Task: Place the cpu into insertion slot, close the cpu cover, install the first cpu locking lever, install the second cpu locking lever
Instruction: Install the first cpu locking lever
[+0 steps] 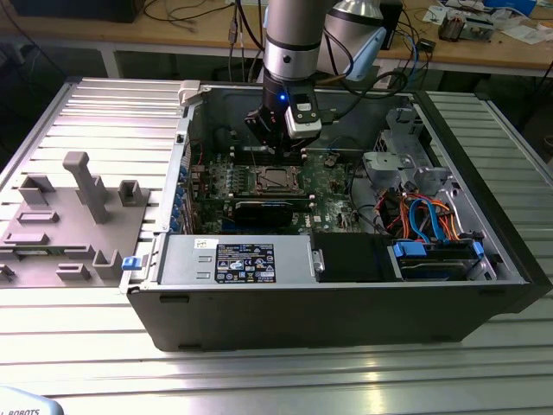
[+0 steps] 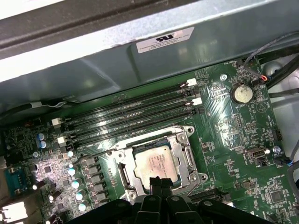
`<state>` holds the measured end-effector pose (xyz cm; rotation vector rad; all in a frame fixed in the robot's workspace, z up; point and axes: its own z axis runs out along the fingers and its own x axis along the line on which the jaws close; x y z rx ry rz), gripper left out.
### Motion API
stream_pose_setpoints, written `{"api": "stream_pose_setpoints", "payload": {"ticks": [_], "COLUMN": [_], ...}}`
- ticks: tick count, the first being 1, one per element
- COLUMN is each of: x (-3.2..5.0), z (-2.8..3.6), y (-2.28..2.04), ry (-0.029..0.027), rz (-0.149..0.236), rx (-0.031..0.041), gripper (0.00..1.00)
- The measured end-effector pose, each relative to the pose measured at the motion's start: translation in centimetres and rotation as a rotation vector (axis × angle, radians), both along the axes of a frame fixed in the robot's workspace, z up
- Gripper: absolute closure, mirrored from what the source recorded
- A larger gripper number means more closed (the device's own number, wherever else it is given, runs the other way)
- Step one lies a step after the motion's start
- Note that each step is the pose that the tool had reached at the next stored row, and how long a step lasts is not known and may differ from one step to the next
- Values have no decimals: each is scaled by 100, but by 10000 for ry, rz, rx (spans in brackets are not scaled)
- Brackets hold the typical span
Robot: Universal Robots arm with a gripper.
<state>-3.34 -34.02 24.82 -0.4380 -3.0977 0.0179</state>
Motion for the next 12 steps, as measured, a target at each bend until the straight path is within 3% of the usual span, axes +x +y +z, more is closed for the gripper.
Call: {"api": "stream_pose_setpoints", "payload": {"ticks": [12], "x": [0], "z": [0], "y": [0], "ry": [0], "rz": [104], "rx": [0], "gripper": [89]}}
